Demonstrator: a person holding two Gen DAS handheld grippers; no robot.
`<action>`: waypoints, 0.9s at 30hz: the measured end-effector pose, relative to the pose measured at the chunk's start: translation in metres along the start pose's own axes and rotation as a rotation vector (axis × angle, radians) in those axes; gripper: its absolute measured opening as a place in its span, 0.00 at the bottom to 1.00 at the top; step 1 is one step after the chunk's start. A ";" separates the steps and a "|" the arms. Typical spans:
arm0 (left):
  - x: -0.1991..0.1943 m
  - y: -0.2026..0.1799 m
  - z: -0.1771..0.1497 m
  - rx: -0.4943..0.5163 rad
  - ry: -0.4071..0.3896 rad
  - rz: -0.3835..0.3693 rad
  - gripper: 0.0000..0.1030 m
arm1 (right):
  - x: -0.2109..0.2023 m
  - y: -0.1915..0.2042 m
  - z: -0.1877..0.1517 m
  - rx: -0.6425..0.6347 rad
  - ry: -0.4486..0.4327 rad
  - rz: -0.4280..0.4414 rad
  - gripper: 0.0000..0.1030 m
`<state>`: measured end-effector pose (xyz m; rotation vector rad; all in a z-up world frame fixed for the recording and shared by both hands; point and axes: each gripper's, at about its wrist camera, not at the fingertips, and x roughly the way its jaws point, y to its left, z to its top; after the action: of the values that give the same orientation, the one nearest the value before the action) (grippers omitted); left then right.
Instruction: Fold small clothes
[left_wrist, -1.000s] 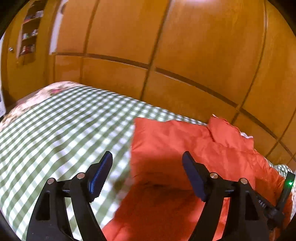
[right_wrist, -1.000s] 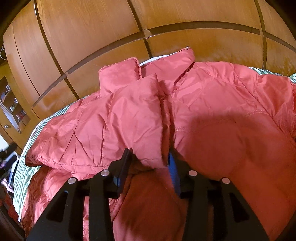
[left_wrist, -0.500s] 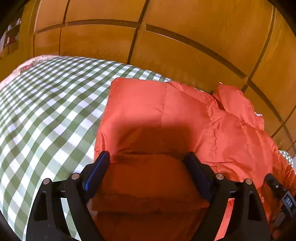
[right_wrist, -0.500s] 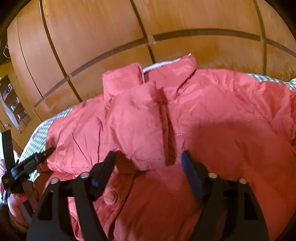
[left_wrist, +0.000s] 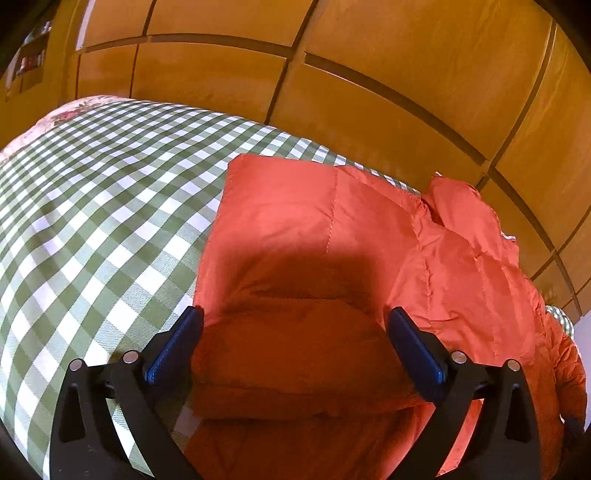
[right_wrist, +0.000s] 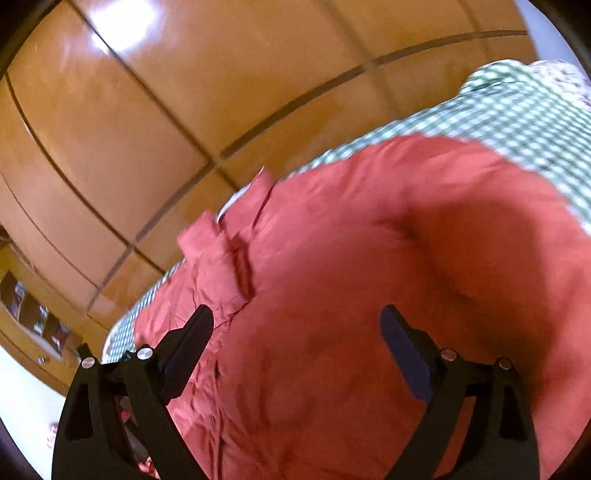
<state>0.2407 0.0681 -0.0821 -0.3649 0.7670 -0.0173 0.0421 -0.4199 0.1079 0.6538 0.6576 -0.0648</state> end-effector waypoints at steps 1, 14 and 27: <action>0.001 -0.001 0.001 0.002 0.006 0.006 0.96 | -0.014 -0.008 -0.001 -0.002 -0.017 -0.014 0.89; -0.037 -0.046 -0.027 0.176 0.003 -0.027 0.96 | -0.135 -0.137 -0.045 0.409 -0.161 -0.278 0.93; -0.031 -0.034 -0.032 0.129 0.026 -0.059 0.96 | -0.136 -0.190 -0.075 0.677 -0.171 -0.425 0.92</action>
<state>0.2006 0.0304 -0.0711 -0.2649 0.7768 -0.1262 -0.1560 -0.5477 0.0390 1.1326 0.5965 -0.7557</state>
